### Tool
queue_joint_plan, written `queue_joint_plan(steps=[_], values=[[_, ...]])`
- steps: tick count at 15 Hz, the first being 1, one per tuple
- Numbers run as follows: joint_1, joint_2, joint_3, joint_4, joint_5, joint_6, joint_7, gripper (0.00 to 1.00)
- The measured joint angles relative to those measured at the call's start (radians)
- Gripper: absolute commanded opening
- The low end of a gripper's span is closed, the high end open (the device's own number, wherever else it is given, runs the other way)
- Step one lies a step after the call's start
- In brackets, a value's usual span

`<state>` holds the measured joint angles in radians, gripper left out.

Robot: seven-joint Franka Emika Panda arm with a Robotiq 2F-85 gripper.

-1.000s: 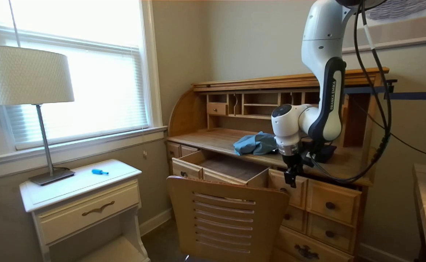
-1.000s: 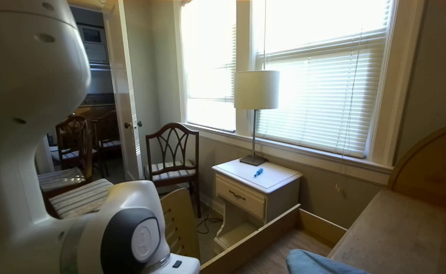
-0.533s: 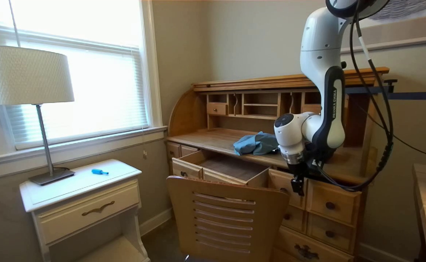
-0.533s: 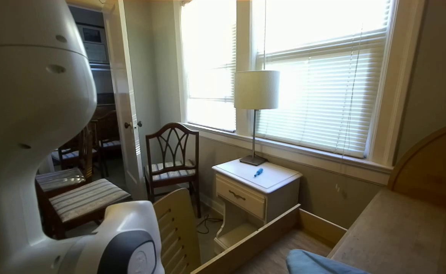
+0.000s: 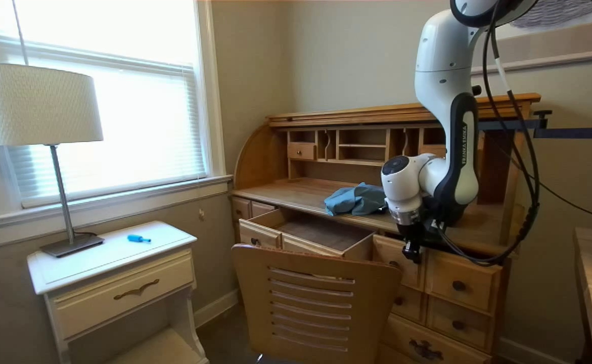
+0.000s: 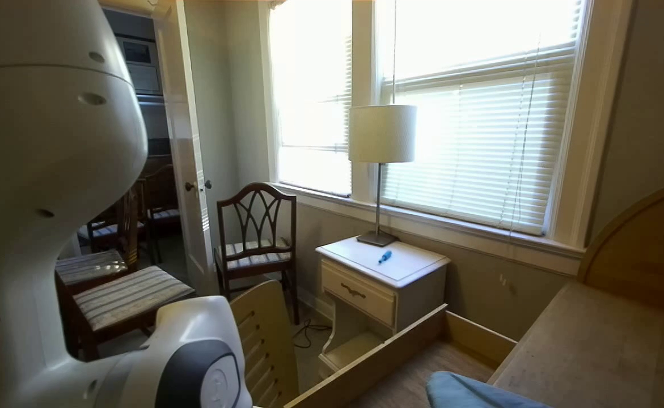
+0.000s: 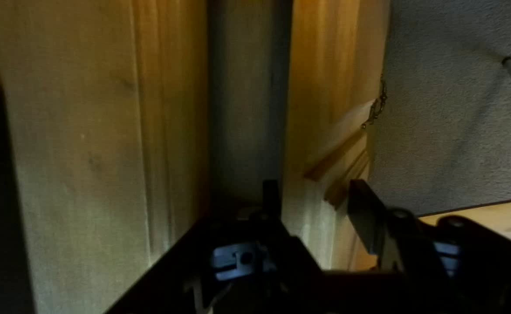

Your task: Open the topmost drawer on the right.

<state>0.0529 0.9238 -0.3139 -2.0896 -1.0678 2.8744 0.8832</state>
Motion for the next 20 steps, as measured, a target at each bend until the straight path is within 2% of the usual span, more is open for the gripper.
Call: queue_joint_plan(steps=[6, 10, 16, 20], values=[[0.088, 0.035, -0.151, -0.027, -0.136, 0.259, 0.154, 0.14], [0.157, 0.085, -0.254, -0.027, -0.175, 0.426, 0.184, 0.12], [0.350, 0.157, -0.352, -0.038, -0.153, 0.463, 0.312, 0.11], [0.458, 0.178, -0.385, -0.056, -0.149, 0.495, 0.384, 0.11]])
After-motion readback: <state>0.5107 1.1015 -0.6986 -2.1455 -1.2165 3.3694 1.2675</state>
